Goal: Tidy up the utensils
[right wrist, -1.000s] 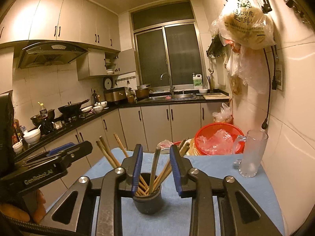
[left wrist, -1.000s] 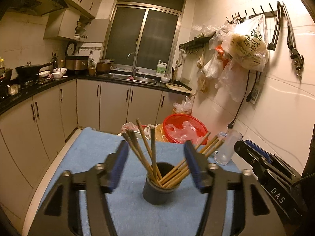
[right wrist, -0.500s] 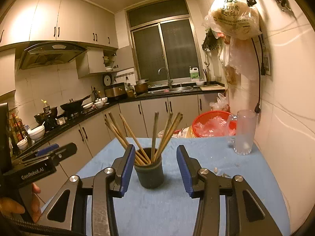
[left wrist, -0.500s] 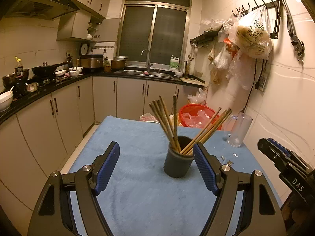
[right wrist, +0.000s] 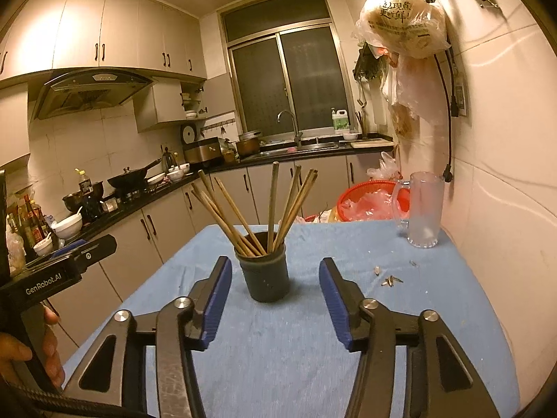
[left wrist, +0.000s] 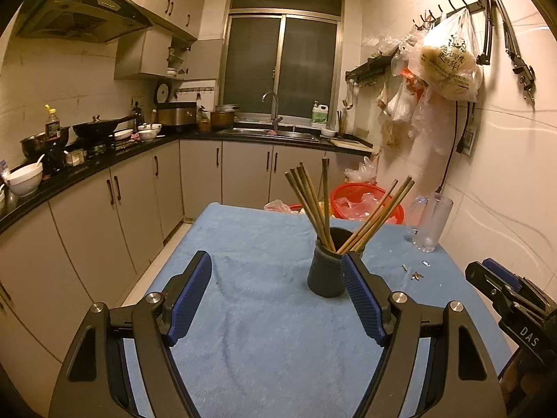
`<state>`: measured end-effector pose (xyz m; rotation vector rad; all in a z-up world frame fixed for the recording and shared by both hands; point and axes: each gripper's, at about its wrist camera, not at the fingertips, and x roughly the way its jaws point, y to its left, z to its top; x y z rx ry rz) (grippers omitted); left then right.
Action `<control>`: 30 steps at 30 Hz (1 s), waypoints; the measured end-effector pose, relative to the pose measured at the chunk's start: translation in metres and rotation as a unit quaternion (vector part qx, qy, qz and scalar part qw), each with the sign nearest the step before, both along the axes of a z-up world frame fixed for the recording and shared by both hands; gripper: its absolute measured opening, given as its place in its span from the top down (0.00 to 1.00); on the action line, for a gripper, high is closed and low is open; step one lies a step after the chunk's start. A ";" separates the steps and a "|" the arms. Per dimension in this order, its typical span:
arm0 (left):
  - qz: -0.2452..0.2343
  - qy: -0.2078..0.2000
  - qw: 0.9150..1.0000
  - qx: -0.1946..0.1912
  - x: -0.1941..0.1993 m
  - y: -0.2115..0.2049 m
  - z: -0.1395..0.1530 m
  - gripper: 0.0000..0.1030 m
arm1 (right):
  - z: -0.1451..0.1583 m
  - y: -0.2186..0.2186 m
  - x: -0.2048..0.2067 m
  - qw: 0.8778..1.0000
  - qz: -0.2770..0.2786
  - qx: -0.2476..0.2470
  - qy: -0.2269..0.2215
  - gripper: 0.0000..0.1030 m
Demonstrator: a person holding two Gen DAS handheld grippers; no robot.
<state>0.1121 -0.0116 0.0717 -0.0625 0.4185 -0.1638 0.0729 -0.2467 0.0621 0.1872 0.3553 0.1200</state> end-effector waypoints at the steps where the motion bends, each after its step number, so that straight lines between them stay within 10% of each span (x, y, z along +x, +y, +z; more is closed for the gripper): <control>1: 0.004 0.000 1.000 -0.001 -0.004 0.002 -0.002 0.27 | -0.001 0.000 -0.002 1.000 0.000 -0.001 0.000 0.36; 13: 0.024 -0.011 1.000 0.002 -0.033 0.024 -0.023 0.23 | -0.010 0.012 -0.029 1.000 0.010 -0.013 -0.008 0.00; 30: 0.056 -0.018 0.998 0.001 -0.062 0.046 -0.039 0.00 | -0.026 0.037 -0.050 0.999 0.020 -0.035 0.006 0.00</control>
